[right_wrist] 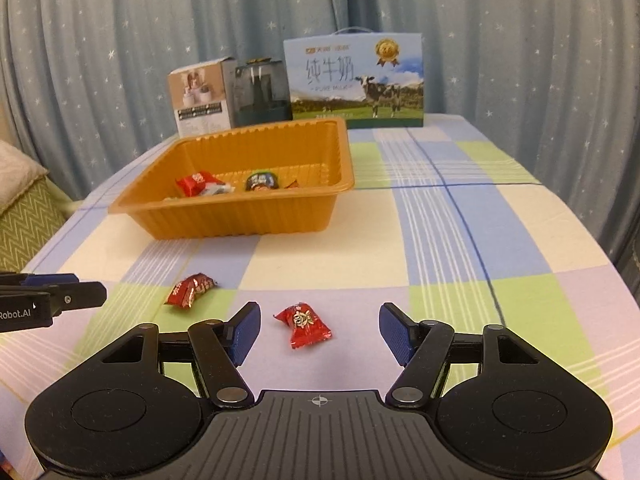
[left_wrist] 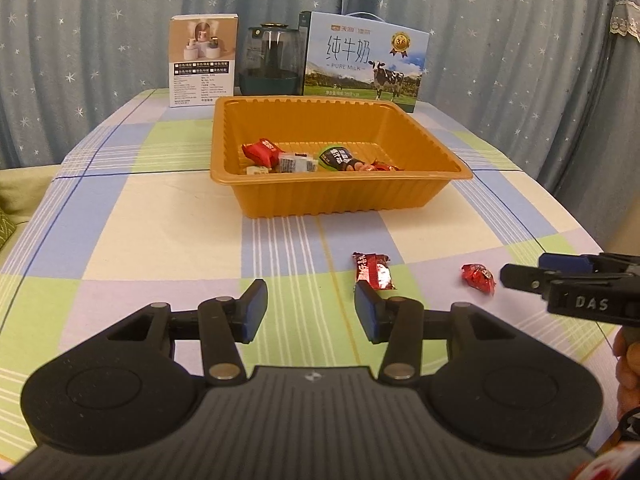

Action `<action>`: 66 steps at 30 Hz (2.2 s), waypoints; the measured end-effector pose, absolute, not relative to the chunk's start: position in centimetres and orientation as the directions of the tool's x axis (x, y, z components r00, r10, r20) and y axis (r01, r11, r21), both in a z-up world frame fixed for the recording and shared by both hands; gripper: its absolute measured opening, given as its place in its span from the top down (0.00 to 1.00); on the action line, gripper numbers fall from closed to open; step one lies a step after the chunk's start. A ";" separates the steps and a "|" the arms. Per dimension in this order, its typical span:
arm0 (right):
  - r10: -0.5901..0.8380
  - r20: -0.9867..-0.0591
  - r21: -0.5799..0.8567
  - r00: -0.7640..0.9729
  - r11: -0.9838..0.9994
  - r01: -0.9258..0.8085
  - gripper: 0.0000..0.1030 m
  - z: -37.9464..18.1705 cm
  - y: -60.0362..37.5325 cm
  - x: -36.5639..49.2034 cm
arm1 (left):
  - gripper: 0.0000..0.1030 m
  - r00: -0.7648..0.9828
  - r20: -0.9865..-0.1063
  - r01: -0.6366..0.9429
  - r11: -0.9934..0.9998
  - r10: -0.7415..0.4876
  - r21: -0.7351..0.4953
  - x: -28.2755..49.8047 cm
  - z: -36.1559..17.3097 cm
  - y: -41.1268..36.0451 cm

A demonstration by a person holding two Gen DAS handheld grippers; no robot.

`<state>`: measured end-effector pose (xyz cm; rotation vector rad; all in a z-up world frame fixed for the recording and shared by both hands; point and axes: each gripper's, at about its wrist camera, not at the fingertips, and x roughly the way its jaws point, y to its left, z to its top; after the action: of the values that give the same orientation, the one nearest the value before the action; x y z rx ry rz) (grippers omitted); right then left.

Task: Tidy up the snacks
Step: 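Move both tools back toward the red candy packets on the table, then grasp a red candy packet with the right tool while the left tool lowers over a red candy bar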

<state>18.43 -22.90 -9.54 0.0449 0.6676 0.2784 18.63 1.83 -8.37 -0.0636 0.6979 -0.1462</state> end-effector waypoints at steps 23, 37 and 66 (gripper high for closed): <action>0.275 -0.684 0.056 0.676 0.943 -0.327 0.76 -12.2 -20.7 22.4 | 0.55 0.739 -0.651 0.112 0.984 -0.174 -0.137 19.4 -9.2 1.6; 0.291 -0.636 0.108 0.715 0.951 -0.291 0.81 -10.1 -20.2 21.6 | 0.55 0.740 -0.638 0.168 0.977 -0.215 -0.135 21.6 -9.5 -0.8; 0.237 -0.687 0.130 0.687 0.970 -0.205 0.80 -10.9 -21.4 22.7 | 0.55 0.702 -0.678 0.179 0.975 -0.219 -0.129 24.9 -12.2 -3.3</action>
<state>22.69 -21.42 -10.88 0.0443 0.7756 0.2474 24.88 -3.33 -12.22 -0.0548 0.7608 -0.2217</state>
